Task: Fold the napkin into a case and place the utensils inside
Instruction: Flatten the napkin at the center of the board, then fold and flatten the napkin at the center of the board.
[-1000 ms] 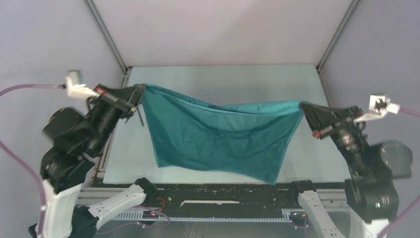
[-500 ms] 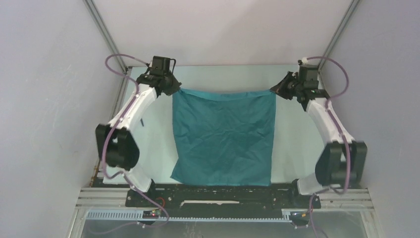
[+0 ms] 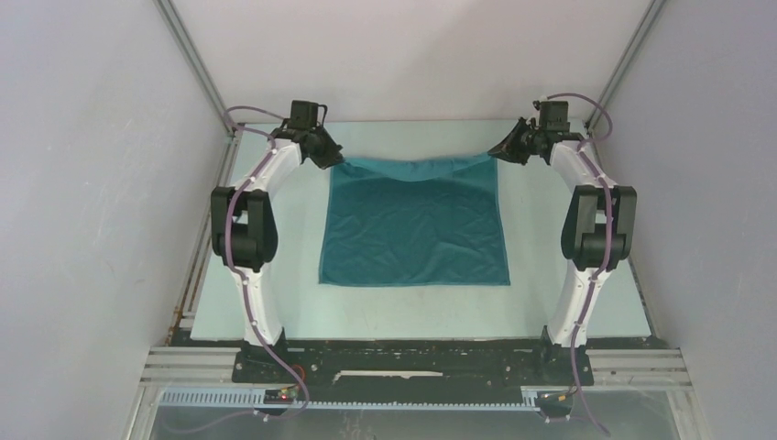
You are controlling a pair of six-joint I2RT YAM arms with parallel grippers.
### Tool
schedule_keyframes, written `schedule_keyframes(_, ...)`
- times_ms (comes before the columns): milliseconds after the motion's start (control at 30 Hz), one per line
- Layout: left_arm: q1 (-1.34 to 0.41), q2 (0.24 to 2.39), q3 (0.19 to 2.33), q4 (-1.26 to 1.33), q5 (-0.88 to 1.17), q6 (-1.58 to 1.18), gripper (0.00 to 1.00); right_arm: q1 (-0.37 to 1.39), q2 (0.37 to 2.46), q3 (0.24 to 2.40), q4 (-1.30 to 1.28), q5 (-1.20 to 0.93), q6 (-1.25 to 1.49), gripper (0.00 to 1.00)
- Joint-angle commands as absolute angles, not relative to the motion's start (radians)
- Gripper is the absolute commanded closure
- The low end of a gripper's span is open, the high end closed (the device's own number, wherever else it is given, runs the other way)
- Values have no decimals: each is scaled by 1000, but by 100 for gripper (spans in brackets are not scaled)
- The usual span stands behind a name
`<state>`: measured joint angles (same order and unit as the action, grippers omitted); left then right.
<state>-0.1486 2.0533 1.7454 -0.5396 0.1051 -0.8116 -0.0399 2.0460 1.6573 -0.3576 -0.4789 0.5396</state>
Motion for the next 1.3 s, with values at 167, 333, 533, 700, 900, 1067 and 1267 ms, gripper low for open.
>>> schedule_keyframes(167, -136, 1882, 1553, -568, 199, -785, 100, -35, 1870, 1507, -508, -541, 526, 100)
schedule_keyframes(333, -140, 1712, 1280, -593, 229, -718, 100, -32, 1708, 1232, -561, -483, 481, 100)
schedule_keyframes(533, -161, 1555, 1052, -610, 211, -654, 100, -13, 1549, 1054, -592, -442, 452, 100)
schedule_keyframes(700, -206, 1442, 918, -616, 150, -644, 100, -8, 1453, 887, -567, -423, 460, 100)
schedule_keyframes(900, -238, 1428, 823, -595, 150, -655, 100, -7, 1401, 756, -500, -431, 485, 100)
schedule_keyframes(1067, -238, 1392, 797, -599, 123, -659, 100, -15, 1374, 737, -507, -415, 482, 100)
schedule_keyframes(1267, -239, 1343, 781, -616, 108, -664, 100, -21, 1325, 716, -526, -385, 477, 100)
